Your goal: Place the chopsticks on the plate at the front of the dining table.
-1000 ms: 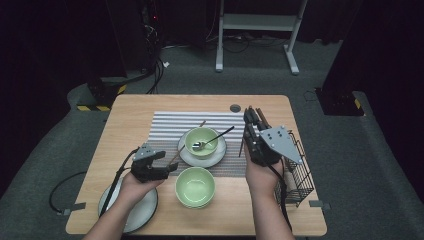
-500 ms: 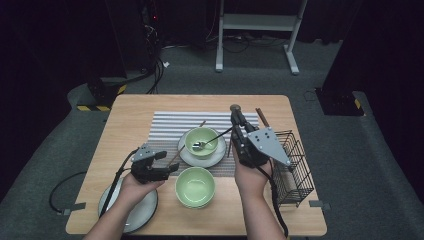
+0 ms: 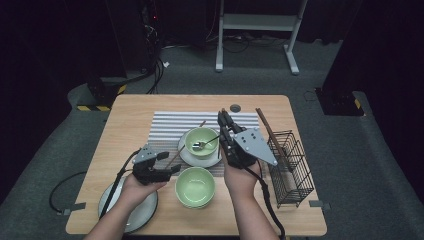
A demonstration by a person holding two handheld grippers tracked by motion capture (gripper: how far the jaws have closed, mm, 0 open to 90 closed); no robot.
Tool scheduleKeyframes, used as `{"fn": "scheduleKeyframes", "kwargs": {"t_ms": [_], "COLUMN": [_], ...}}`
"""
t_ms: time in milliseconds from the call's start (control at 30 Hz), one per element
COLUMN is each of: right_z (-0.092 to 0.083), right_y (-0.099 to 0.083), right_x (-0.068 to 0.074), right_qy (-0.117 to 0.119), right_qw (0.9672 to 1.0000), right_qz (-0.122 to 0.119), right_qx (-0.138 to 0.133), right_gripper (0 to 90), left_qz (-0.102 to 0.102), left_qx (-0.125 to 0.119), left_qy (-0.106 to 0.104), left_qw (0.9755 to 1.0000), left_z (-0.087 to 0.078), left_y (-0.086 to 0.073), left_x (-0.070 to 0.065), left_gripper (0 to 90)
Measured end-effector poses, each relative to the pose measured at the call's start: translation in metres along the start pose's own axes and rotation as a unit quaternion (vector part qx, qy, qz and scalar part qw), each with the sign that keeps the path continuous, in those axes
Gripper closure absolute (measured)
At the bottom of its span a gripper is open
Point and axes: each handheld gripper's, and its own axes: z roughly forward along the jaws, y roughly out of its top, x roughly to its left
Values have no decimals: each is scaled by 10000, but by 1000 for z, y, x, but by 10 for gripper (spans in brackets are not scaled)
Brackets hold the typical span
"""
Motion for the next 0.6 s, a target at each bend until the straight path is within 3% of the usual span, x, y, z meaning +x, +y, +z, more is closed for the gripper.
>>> {"fn": "scheduleKeyframes", "kwargs": {"t_ms": [600], "right_z": [12], "right_y": [-1], "right_x": [33], "right_qy": [417], "right_qw": [9991], "right_qz": [-3], "right_qx": [-25], "right_gripper": [837], "left_qz": [97], "left_qx": [-162], "left_qy": [-82], "left_qw": [9998], "left_z": [2], "left_y": [3], "left_x": [-8], "left_gripper": [324]}}
